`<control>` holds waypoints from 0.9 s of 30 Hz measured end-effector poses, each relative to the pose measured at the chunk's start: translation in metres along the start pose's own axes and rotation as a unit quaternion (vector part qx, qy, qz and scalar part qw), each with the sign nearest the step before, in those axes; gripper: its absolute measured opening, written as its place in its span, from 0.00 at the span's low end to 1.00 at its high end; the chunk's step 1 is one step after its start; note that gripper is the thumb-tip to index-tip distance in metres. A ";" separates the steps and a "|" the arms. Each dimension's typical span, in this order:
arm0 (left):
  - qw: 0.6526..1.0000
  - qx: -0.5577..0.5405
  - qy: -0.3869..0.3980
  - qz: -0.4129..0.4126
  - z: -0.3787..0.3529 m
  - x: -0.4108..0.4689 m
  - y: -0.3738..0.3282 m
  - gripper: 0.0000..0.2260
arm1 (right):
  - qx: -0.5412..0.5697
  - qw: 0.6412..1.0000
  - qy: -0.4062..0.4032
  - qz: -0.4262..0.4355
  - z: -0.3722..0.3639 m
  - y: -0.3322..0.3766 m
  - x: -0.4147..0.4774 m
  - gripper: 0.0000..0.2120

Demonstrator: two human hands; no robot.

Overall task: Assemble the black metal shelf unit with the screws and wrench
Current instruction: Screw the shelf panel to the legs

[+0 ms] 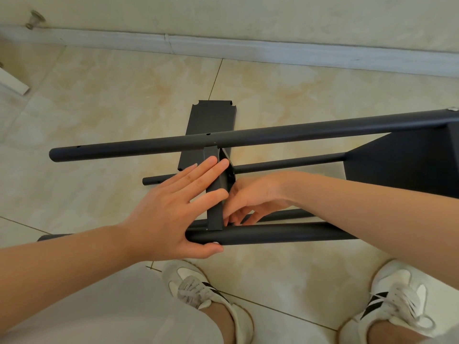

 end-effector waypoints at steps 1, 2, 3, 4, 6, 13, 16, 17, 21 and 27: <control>1.000 0.000 -0.002 -0.001 0.000 0.000 0.000 0.34 | 0.003 1.000 -0.004 0.001 0.000 0.000 0.002 0.13; 1.000 -0.003 -0.002 -0.002 0.001 0.000 0.000 0.34 | 0.009 1.000 -0.006 0.004 -0.001 0.001 0.003 0.14; 1.000 -0.006 -0.001 -0.002 0.001 0.000 0.000 0.34 | 0.015 1.000 -0.004 0.007 -0.001 0.002 0.004 0.15; 1.000 -0.006 -0.001 -0.002 0.001 0.000 0.000 0.34 | 0.020 1.000 0.000 0.009 -0.001 0.003 0.003 0.14; 1.000 -0.001 0.000 -0.001 0.001 0.000 0.000 0.33 | 0.019 1.000 0.013 0.003 0.000 0.003 0.000 0.12; 1.000 -0.005 -0.006 -0.003 0.000 0.000 0.000 0.34 | 0.000 1.000 -0.002 0.009 0.000 0.003 0.002 0.14; 1.000 -0.006 -0.002 -0.003 -0.001 0.000 0.000 0.34 | 0.003 1.000 0.010 0.006 -0.001 0.004 0.001 0.10; 1.000 -0.008 -0.002 -0.003 0.000 0.000 0.000 0.34 | 0.001 1.000 0.015 0.002 0.000 0.004 0.000 0.06; 1.000 -0.010 -0.006 -0.004 0.000 0.000 -0.001 0.33 | -0.016 1.000 0.021 -0.012 0.003 0.004 -0.005 0.04; 1.000 -0.005 0.003 -0.002 -0.002 0.000 0.001 0.34 | -0.010 1.000 -0.002 0.004 0.001 0.007 0.003 0.13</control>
Point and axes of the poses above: each hand's wrist, its own x-axis towards the middle knuckle, its own z-axis out of the back of the hand, y = z × x, the point moved 9 cm from there along x, towards the middle knuckle, and after that the axes turned 4 degrees about x, right-handed, at the moved point
